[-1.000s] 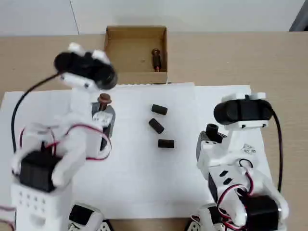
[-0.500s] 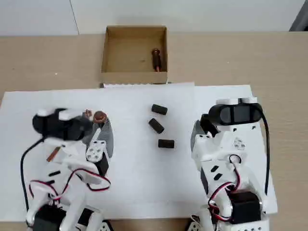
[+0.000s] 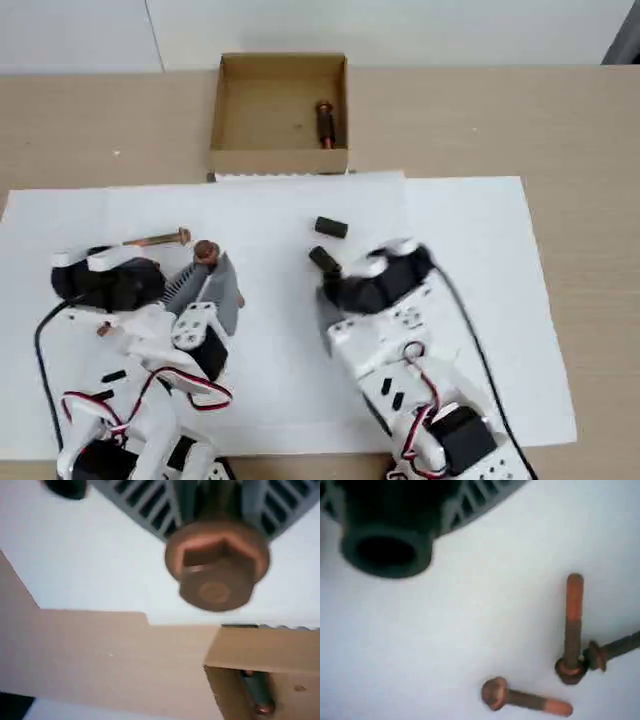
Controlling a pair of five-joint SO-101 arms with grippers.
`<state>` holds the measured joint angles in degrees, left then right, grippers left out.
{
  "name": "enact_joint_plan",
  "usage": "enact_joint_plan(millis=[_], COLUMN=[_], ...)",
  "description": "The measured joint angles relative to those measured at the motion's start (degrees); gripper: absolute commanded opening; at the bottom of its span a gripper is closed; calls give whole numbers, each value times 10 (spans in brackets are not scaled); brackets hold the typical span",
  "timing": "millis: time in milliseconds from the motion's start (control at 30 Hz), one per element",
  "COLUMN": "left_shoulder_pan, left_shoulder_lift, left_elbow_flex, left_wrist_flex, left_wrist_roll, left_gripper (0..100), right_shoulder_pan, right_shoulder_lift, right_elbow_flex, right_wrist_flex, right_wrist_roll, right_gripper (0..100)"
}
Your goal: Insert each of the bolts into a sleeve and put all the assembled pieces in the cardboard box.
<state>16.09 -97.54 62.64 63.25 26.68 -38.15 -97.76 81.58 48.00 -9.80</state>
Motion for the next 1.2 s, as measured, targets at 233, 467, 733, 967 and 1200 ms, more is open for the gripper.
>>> enact_joint_plan(millis=[233,467,733,967,1200], left_shoulder_pan=[55,63,63,63,63], left_shoulder_lift=[-1,-1,-1,-1,-1], left_elbow_flex=[0,0,0,32,34], left_wrist_flex=[-6,-52,-55,-55,-57], left_wrist_roll=[52,55,55,55,55], left_gripper=[6,6,6,6,6], right_shoulder_pan=[-53,-89,-97,-97,-98], right_shoulder_lift=[-53,-54,-54,-54,-54], right_elbow_flex=[50,50,50,50,50], right_wrist_flex=[-1,-1,-40,-47,-47], right_wrist_roll=[82,120,151,155,155], right_gripper=[2,2,2,2,2])
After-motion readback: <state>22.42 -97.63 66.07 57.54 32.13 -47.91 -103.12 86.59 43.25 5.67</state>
